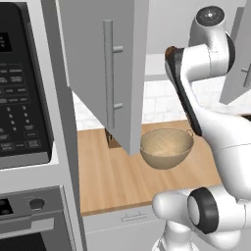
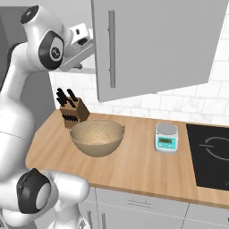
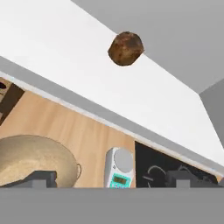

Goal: Open the cabinet, pick up the bread from the cabinet and place it in the basket. Then move the basket to the dining counter.

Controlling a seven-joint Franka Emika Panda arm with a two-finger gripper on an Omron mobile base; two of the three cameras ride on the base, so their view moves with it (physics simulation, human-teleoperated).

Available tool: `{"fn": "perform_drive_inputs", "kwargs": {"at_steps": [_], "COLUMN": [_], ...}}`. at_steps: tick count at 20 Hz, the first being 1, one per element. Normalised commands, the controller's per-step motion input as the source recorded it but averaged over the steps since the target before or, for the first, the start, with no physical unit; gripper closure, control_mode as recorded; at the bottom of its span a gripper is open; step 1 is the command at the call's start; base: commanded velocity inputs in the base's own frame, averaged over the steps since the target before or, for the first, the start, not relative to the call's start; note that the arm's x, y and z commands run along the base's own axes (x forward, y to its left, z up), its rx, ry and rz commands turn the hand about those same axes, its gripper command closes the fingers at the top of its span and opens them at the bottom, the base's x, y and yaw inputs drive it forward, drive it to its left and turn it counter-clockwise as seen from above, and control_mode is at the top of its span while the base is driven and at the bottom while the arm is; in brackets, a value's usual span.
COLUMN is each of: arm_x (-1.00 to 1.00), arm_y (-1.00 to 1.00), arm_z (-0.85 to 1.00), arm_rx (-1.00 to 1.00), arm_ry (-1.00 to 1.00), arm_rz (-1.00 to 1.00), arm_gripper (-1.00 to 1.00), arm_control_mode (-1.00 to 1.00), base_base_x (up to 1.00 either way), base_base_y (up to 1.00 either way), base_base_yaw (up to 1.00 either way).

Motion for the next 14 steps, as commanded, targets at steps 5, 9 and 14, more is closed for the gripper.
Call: {"fn": "perform_drive_inputs", "kwargs": {"at_steps": [5, 9, 14], "arm_x": [0.34, -0.28, -0.63], "arm_y": [-0.85, -0.95, -0.82], "arm_z": [-0.11, -0.02, 0.0], "arm_rx": [-0.06, -0.01, -0.04], "arm_ry": [0.0, 0.0, -0.07], "arm_rz": [-0.24, -0.31, -0.27], "arm_gripper": [-1.0, -1.0, -1.0], "arm_control_mode": [-1.0, -1.0, -1.0], "base_base_x": [0.0, 0.0, 0.0], "base_base_y": [0.0, 0.0, 0.0], "base_base_yaw": [0.0, 0.0, 0.0]}}
